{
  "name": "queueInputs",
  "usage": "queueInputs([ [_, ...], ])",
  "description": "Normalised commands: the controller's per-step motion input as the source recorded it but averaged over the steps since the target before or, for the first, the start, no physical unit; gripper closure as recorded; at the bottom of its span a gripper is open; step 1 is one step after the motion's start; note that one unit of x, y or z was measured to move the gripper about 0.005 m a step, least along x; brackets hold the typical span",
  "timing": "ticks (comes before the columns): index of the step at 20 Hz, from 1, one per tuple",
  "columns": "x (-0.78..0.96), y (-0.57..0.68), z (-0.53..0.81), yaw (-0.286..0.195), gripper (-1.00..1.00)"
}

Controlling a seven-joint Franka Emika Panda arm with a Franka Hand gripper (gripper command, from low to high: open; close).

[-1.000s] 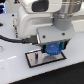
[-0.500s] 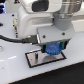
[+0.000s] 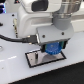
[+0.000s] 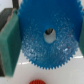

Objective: Insert the blue gear onto the right peg, followed by the red gear

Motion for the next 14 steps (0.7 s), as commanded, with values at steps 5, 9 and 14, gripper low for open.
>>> queueInputs([
  [5,0.22,0.0,-0.25,0.0,1.0],
  [9,0.12,0.02,-0.2,0.0,1.0],
  [14,0.01,0.05,-0.04,0.0,-1.0],
])
